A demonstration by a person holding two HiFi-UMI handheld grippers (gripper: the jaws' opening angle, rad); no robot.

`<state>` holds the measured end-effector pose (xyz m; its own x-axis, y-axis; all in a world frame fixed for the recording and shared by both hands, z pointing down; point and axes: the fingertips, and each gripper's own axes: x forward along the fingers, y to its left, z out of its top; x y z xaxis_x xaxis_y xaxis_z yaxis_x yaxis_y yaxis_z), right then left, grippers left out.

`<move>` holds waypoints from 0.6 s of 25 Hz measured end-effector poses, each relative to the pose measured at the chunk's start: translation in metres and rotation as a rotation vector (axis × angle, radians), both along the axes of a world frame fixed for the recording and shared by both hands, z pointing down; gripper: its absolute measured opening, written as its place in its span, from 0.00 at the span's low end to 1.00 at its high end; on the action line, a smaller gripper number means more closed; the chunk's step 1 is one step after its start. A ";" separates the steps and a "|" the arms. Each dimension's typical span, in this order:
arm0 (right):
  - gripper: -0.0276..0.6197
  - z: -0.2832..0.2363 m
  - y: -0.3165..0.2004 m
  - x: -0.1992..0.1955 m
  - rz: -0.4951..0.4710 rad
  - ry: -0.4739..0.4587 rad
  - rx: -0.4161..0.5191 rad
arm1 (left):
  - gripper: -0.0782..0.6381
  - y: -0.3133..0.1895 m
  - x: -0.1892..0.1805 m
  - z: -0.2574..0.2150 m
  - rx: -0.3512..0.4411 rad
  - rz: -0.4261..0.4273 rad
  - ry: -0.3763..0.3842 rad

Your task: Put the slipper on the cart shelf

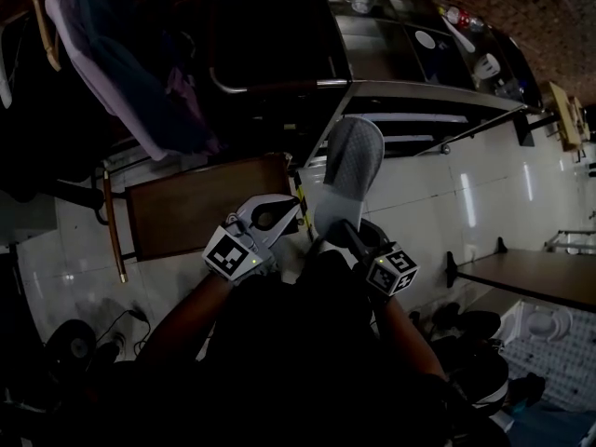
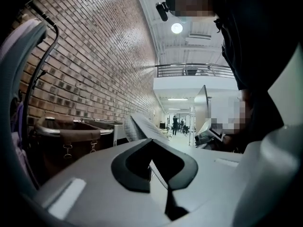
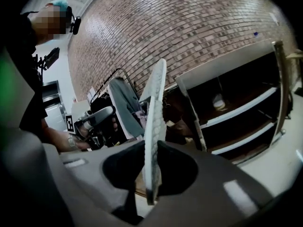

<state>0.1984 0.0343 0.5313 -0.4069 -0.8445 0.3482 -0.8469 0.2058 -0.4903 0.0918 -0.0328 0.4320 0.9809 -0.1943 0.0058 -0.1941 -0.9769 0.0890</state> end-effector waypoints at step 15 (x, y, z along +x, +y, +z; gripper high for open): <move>0.14 0.113 -0.059 0.148 -0.077 -0.150 -0.236 | 0.11 -0.038 0.126 0.012 -0.003 -0.126 -0.064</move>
<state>0.3460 -0.0245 0.6439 -0.5281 -0.7119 0.4630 -0.7479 0.1318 -0.6506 0.2177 -0.0705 0.4437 0.9462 -0.3162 0.0685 -0.3209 -0.9441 0.0758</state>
